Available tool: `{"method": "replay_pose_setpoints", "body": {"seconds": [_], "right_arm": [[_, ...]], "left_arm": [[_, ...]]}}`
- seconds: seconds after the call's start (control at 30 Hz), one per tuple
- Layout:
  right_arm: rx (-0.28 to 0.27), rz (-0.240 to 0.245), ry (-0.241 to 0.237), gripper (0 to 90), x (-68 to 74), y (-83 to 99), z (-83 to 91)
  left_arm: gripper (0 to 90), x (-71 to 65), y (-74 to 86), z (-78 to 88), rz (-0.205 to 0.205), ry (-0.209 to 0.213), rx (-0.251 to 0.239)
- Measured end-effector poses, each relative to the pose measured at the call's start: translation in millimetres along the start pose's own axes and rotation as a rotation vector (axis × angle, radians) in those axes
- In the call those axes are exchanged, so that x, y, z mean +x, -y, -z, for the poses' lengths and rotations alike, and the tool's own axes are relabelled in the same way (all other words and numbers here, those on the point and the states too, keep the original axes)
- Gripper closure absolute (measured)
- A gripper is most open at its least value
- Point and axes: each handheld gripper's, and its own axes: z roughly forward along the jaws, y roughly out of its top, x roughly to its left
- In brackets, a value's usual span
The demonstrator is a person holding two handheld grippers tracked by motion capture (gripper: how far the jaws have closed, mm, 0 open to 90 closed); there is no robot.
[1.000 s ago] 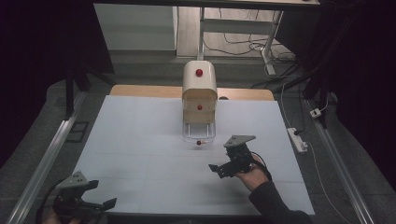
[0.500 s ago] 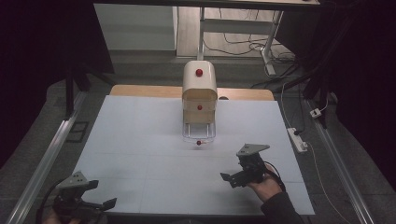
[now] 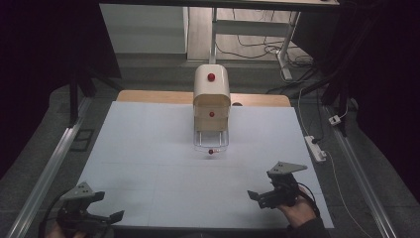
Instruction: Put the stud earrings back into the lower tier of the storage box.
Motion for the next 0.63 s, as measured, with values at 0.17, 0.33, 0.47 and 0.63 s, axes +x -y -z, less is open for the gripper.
{"method": "replay_pose_setpoints", "body": {"seconds": [0.17,0.33,0.47,0.63], "right_arm": [[0.0,-0.036,0.024,0.0,-1.0,12.2,12.3],[-0.025,-0.068,0.063,0.0,0.7,19.4,26.3],[-0.017,-0.09,0.086,0.0,1.4,25.7,35.5],[0.015,-0.089,0.08,0.0,1.1,28.4,37.1]], "left_arm": [[0.7,-0.2,0.1,0.0,0.001,-0.002,0.0],[0.6,-0.2,-0.1,-0.3,0.001,-0.004,0.002],[0.6,0.1,-0.2,-0.7,0.004,-0.005,0.005],[0.5,-0.3,-1.7,-2.1,0.001,-0.007,0.012]]}}
